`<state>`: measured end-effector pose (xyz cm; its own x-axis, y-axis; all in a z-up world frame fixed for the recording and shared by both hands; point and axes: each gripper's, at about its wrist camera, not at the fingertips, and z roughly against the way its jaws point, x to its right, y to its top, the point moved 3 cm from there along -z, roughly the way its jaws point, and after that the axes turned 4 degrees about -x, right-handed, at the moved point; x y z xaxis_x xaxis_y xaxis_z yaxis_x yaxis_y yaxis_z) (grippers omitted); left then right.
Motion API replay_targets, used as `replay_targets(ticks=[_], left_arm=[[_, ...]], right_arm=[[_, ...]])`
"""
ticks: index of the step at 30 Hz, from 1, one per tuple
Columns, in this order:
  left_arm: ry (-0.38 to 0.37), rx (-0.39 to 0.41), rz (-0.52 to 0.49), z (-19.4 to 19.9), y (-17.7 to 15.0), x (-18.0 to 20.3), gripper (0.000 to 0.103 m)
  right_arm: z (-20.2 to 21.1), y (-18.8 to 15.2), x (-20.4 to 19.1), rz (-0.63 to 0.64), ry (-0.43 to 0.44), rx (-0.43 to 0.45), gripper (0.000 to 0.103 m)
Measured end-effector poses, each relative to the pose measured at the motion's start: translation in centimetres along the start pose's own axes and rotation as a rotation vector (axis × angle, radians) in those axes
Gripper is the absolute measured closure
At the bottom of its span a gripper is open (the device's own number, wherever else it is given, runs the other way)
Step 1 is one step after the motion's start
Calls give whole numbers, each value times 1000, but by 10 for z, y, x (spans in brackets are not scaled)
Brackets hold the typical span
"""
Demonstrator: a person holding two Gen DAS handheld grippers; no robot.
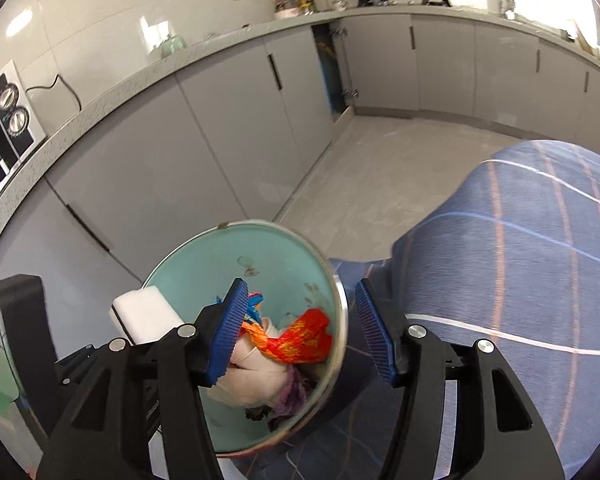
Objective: Collect trash
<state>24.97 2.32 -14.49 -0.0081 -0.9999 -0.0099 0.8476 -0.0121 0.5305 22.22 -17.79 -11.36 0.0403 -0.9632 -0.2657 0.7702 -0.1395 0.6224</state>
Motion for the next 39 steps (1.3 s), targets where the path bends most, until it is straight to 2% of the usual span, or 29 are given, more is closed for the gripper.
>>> replay_targets(ticks=[6,11,14,21,25,30,39], left_arm=[[23,-34,-12,-5,-4,6,66],[49,-26,4,0,-6,4,34],[64,-14,-5,7,-4,7,22],[83,16,44,28,-5,4,15],[62,35,66,41,-9,4,14],[76,65,48,57,-19,12,14],[84,58,65,73,-43,15,14]], right_arm=[[21,-6,8,-16,-22,37,47],[31,-11,12,-34,-15,36,47],[39,-15,15,-45,-13,38,46],[61,-23,24,-75,-14,74,24],[75,-29,31,-93,-4,94,21],[88,-39,38,-112,2,102,18],[99,-59,35,-92,21,76,12]])
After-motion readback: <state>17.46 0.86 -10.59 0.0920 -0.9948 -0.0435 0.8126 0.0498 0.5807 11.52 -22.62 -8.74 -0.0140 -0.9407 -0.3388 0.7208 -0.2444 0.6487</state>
